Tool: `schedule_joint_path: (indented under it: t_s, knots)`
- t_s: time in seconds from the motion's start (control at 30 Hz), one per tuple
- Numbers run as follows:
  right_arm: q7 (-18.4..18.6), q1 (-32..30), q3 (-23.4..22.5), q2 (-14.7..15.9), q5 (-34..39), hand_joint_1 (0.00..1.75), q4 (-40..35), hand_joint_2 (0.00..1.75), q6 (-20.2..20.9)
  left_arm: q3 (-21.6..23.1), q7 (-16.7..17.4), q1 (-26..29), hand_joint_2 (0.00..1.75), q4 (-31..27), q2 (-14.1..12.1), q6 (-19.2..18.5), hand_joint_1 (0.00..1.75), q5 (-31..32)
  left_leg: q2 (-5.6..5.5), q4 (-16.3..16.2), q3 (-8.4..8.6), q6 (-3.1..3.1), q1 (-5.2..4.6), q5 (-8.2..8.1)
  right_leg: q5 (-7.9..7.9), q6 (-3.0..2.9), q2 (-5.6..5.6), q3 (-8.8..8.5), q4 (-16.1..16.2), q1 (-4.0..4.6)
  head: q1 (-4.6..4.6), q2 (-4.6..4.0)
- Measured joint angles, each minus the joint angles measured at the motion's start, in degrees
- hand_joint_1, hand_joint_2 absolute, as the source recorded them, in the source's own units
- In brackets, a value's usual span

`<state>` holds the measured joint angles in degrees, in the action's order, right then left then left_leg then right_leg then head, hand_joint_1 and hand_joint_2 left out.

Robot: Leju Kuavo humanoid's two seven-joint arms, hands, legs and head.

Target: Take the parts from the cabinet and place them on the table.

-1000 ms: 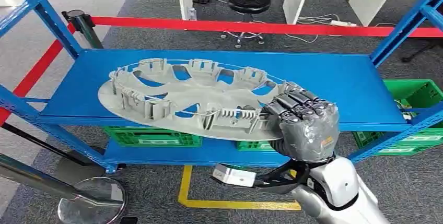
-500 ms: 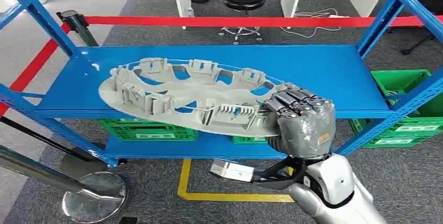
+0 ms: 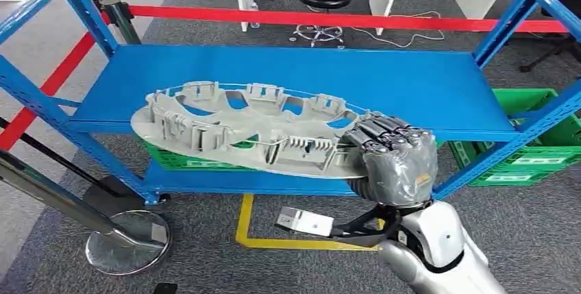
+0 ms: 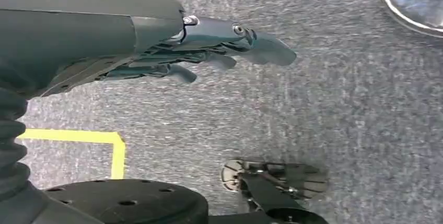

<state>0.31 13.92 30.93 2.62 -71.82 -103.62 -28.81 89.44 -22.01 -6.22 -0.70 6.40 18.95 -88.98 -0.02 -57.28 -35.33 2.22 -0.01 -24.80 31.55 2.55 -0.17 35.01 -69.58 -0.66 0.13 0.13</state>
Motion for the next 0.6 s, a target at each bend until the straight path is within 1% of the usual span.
schedule_joint_path:
  t_s: [0.03, 0.07, 0.1, 0.13, 0.17, 0.2, 0.23, 0.27, 0.3, 0.33, 0.37, 0.4, 0.43, 0.47, 0.5, 0.53, 0.57, 0.6]
  knots:
    - [0.0, 0.14, -0.02, -0.13, 0.07, 1.75, 0.11, 1.75, 0.13, 0.0, 0.0, -0.02, 1.75, 0.0, -0.02, -0.15, 0.0, 0.0, -0.07, 0.0, -0.48, -0.16, -0.09, 0.5, -1.62, -0.44, 0.0, -3.6, 5.26, 0.08, 0.04, 0.0]
    - [0.04, 0.45, -0.04, -0.37, 0.13, 1.75, 0.13, 1.75, 0.37, 0.0, 0.0, -0.05, 1.75, 0.0, -0.02, -0.26, 0.0, -0.04, -0.09, -0.04, -0.53, -0.35, -0.1, 0.95, -0.9, -0.97, 0.04, -6.76, 10.2, 0.21, 0.02, 0.0]
    - [0.15, 0.87, -0.04, -0.72, 0.17, 1.75, 0.13, 1.75, 0.59, 0.0, -0.02, -0.11, 1.75, 0.02, -0.02, -0.29, 0.0, -0.13, -0.08, -0.17, -1.02, -0.79, -0.29, 1.48, 0.33, -1.08, 0.03, -9.41, 14.21, 0.4, -0.11, 0.0]
    - [0.17, 1.06, -0.07, -0.9, 0.2, 1.75, 0.15, 1.75, 0.72, 0.0, -0.04, -0.14, 1.75, 0.0, -0.02, -0.33, 0.0, -0.15, 0.01, 0.01, -1.23, -1.39, -0.12, 1.99, 0.53, -1.21, 0.05, -8.97, 14.18, 0.66, -0.11, 0.0]
    - [0.17, 1.14, -0.09, -0.94, 0.22, 1.75, 0.18, 1.75, 0.76, 0.0, -0.04, -0.11, 1.75, 0.02, -0.13, -0.35, 0.0, -0.17, 0.04, 0.13, -1.32, -1.83, 0.22, 2.41, 0.3, -1.63, 0.07, -8.13, 14.17, 0.89, 0.11, 0.0]
    - [0.17, 1.15, -0.11, -0.98, 0.24, 1.75, 0.22, 1.75, 0.76, 0.0, -0.04, -0.06, 1.75, 0.0, -0.13, -0.4, 0.0, -0.17, 0.03, 0.42, -1.31, -2.28, 0.24, 2.96, -0.19, -2.18, 0.05, -7.96, 14.26, 1.09, -0.02, 0.0]
    - [0.17, 1.22, -0.13, -1.12, 0.28, 1.75, 0.26, 1.75, 0.79, 0.0, -0.04, -0.03, 1.75, 0.09, -0.28, -0.39, 0.0, -0.17, -0.09, 0.4, -1.59, -2.52, 0.09, 3.07, -1.35, -2.85, -0.19, -7.68, 15.15, 0.45, 0.09, 0.0]
    - [0.17, 1.41, -0.11, -1.31, 0.26, 1.75, 0.35, 1.75, 0.9, 0.0, -0.04, -0.03, 1.75, 0.07, -0.33, -0.39, 0.0, -0.17, -0.17, -0.19, -2.17, -2.87, 0.17, 0.9, -2.12, -3.21, -0.36, -7.59, 15.32, 0.42, -0.04, 0.0]
    - [0.17, 1.46, -0.07, -1.53, 0.28, 1.75, 0.39, 1.75, 0.98, 0.0, -0.04, 0.01, 1.75, 0.07, -0.33, -0.39, 0.0, -0.2, -0.14, -2.53, -2.73, -3.13, 0.36, -3.01, -2.87, -3.8, -0.37, -6.79, 15.31, 0.45, -0.37, 0.0]
    - [0.17, 1.42, -0.07, -1.66, 0.26, 1.75, 0.48, 1.75, 1.0, 0.0, 0.04, 0.03, 1.75, 0.09, -0.39, -0.39, 0.0, -0.2, -0.13, -6.24, -3.36, -3.49, 0.59, -6.72, -3.55, -3.8, -0.38, -6.02, 15.15, 0.51, -0.52, 0.0]
    - [0.17, 1.45, -0.09, -1.68, 0.26, 1.75, 0.59, 1.75, 1.0, 0.0, 0.04, -0.01, 1.75, 0.09, -0.57, -0.39, 0.0, -0.26, -0.13, -10.69, -4.18, -3.81, 0.7, -9.3, -4.08, -3.83, -0.44, -5.16, 14.95, 0.61, -0.42, 0.0]
    - [0.17, 1.47, -0.09, -1.75, 0.26, 1.75, 0.7, 1.75, 1.01, 0.0, 0.07, -0.02, 1.75, 0.09, -0.63, -0.39, 0.0, -0.35, -0.13, -14.43, -4.74, -4.04, 0.72, -10.14, -4.52, -3.8, -0.5, -4.3, 14.61, 0.64, -0.48, 0.0]
    - [0.17, 1.48, -0.07, -1.84, 0.26, 1.75, 0.92, 1.75, 1.01, 0.0, 0.17, -0.01, 1.75, 0.09, -0.74, -0.46, 0.0, -0.35, -0.13, -16.25, -4.51, -4.19, 0.74, -9.21, -4.92, -3.74, -0.55, -3.36, 14.17, 0.63, -0.48, 0.0]
    - [0.17, 1.54, -0.04, -1.88, 0.2, 1.75, 1.07, 1.75, 1.03, 0.0, 0.22, -0.01, 1.75, 0.09, -0.85, -0.46, 0.0, -0.35, -0.13, -15.78, -3.26, -4.23, 0.75, -7.26, -5.23, -3.57, -0.58, -2.44, 13.68, 0.63, -0.48, 0.0]
    - [0.17, 1.66, -0.04, -1.92, 0.17, 1.75, 1.27, 1.75, 1.03, 0.0, 0.22, -0.02, 1.75, 0.09, -0.92, -0.64, 0.0, -0.17, -0.13, -12.98, -0.92, -4.15, 0.76, -4.91, -5.48, -3.37, -0.58, -1.35, 13.07, 0.63, -0.48, 0.0]
    - [0.2, 1.83, -0.04, -2.01, 0.17, 1.75, 1.49, 1.75, 1.03, 0.0, 0.22, -0.03, 1.75, 0.09, -1.31, -1.23, 0.0, 0.68, -0.13, -8.59, 2.25, -3.93, 0.75, -3.58, -5.76, -3.2, -0.54, -0.51, 12.46, 0.63, -0.48, 0.0]
    - [0.2, 1.96, -0.04, -2.16, 0.17, 1.75, 1.64, 1.75, 1.03, 0.02, 0.11, -0.05, 1.75, 0.09, -1.82, -1.95, 0.0, 1.36, -0.15, -3.93, 5.49, -3.57, 0.71, -4.28, -5.93, -2.96, -0.53, 0.04, 11.89, 0.63, -0.5, 0.0]
    - [0.2, 2.03, -0.07, -2.3, 0.17, 1.75, 1.73, 1.75, 1.03, 0.02, -0.07, -0.06, 1.75, 0.11, -2.25, -2.54, 0.0, 1.73, -0.17, -0.2, 7.78, -3.18, 0.5, -5.99, -6.14, -2.67, -0.47, 0.57, 11.39, 0.96, -0.52, 0.0]
